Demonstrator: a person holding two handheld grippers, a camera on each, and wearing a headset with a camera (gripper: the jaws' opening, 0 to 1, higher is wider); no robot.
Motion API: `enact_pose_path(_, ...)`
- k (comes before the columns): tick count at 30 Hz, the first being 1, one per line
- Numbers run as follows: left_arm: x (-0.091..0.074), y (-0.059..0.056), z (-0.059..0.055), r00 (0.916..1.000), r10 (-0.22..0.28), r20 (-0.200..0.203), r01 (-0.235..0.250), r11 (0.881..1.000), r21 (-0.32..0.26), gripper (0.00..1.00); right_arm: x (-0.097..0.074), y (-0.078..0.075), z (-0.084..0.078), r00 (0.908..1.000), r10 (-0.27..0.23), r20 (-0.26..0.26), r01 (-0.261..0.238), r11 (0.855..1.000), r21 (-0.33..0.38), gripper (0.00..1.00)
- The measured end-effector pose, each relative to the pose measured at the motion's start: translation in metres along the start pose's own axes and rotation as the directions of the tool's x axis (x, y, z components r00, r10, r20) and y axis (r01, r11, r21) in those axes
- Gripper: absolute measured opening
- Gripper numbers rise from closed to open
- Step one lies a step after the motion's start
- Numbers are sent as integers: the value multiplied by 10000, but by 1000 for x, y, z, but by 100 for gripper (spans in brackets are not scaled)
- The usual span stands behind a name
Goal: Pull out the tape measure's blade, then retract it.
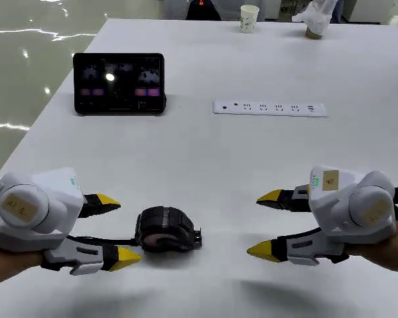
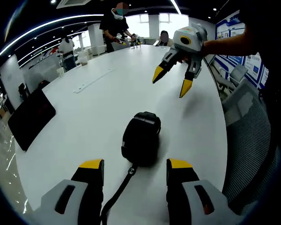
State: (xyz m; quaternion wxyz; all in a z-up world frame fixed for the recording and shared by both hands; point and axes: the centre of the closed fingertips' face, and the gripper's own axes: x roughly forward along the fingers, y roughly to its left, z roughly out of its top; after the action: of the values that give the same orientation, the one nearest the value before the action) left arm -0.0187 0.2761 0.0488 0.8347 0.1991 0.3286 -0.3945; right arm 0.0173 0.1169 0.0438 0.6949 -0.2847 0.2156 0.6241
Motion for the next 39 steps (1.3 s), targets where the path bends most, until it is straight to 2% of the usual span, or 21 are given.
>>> enact_pose_path(12,12,6,4,9983,-523,-257,540,9960,714,44,31,4,12,9959,889,-137,-897,9930,-774,36)
enact_pose_path(27,27,0,11,9898,-1284,-625,1358,9816,1346,39,61,14,12,9801,1808,-824,-1923,9673,-1654,28)
enact_pose_path(39,43,1,7,9814,-1637,-1002,1784,9705,1621,34,79,21,11,9663,2335,-1082,-2503,9504,-1844,21)
